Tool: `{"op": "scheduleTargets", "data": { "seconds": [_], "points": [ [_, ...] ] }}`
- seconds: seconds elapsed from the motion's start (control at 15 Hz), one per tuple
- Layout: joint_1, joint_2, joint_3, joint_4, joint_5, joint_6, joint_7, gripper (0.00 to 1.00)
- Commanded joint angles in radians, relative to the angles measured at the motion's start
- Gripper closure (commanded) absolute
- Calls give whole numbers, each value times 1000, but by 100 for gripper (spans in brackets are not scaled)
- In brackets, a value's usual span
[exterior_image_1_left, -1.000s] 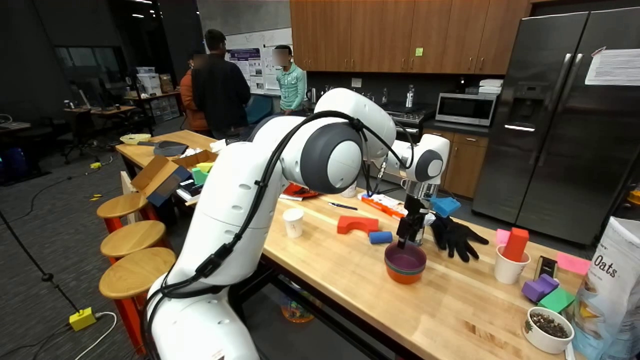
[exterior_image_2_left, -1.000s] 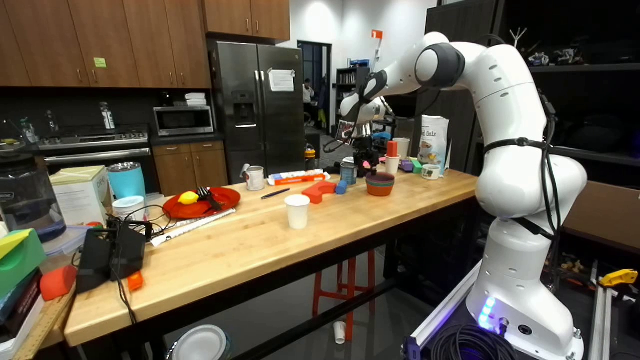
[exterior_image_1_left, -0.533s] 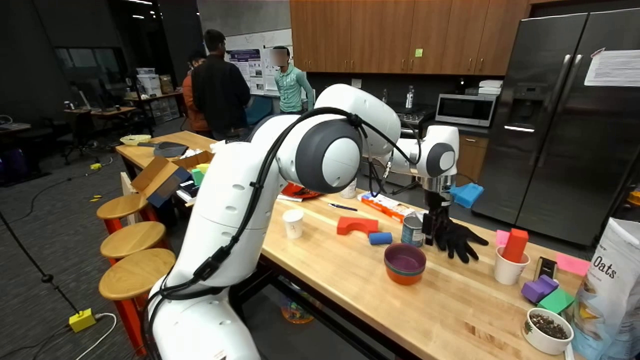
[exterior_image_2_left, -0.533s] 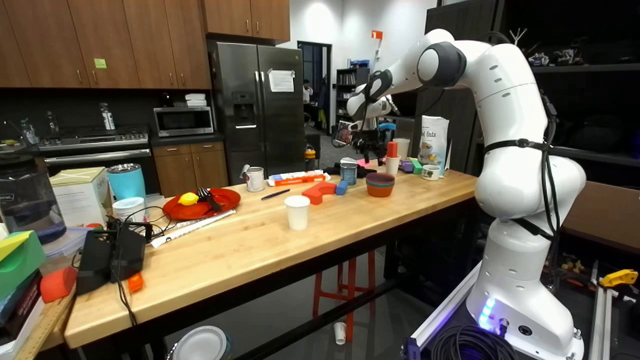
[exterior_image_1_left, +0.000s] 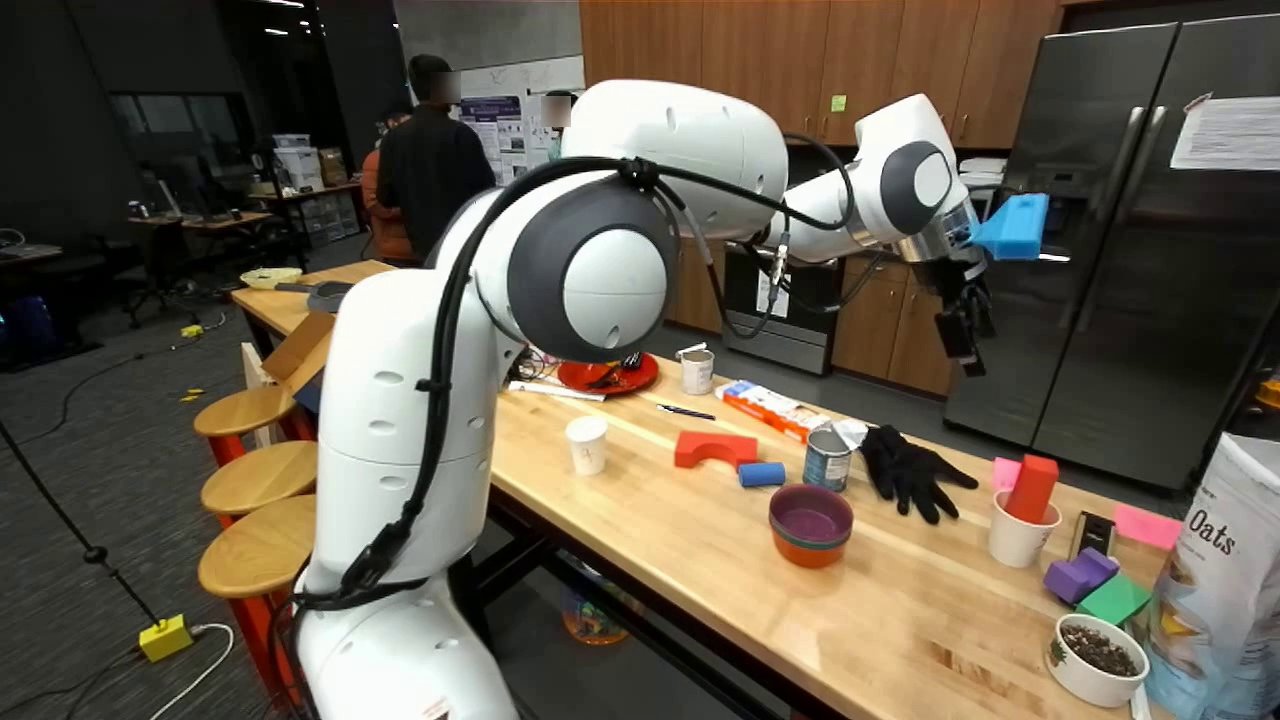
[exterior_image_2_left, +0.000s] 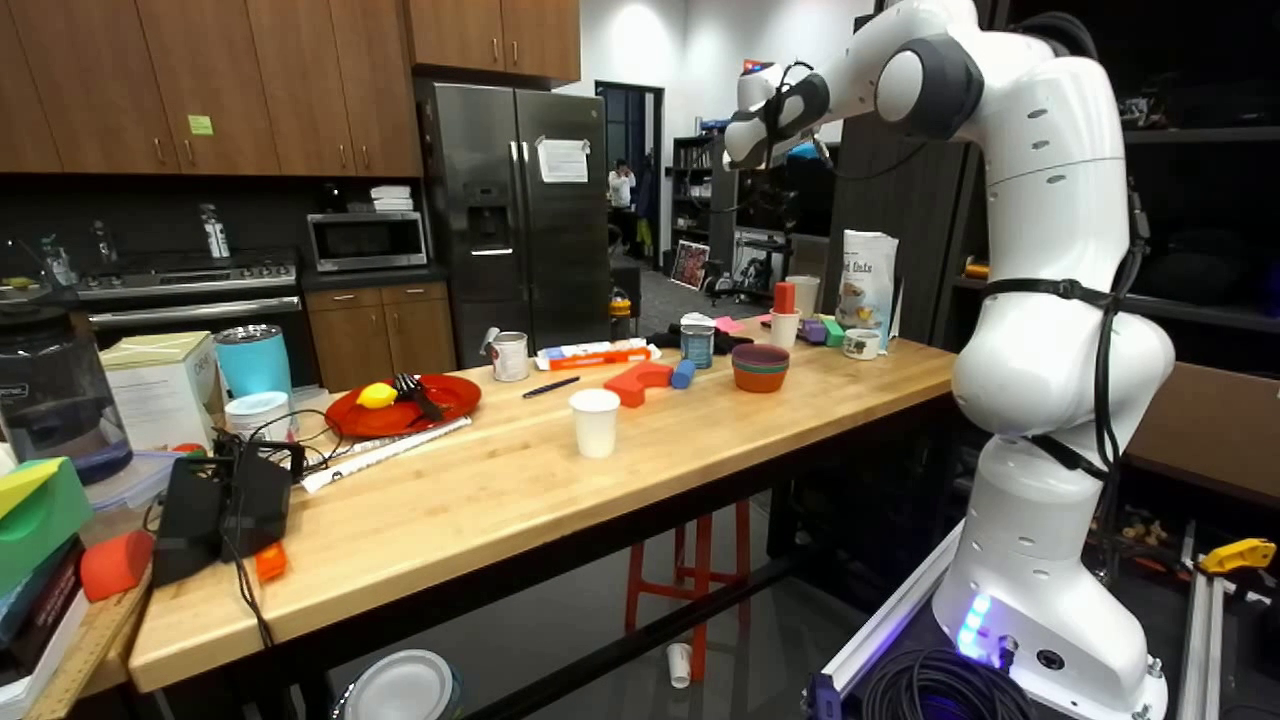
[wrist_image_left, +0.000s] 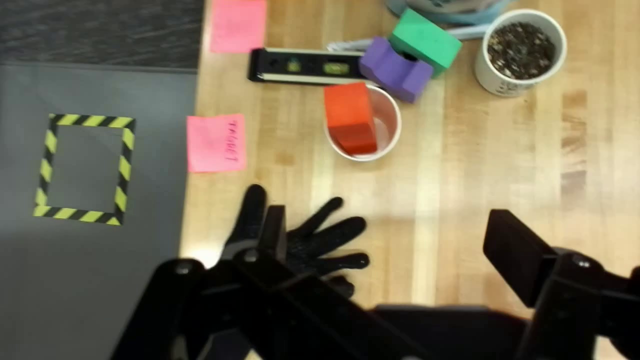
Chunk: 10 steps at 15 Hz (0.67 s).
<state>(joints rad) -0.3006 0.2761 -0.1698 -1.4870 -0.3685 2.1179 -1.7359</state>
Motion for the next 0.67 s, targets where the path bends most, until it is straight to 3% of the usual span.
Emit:
{"op": "scheduleTargets", "data": {
  "seconds": [0.0, 0.33, 0.6],
  "points": [
    [11, -58, -16, -71, -41, 217, 18, 0],
    [1, -200, -19, -283, -14, 570, -19, 0],
    [7, -329, -41, -472, 4, 711, 8, 0]
  ]
}}
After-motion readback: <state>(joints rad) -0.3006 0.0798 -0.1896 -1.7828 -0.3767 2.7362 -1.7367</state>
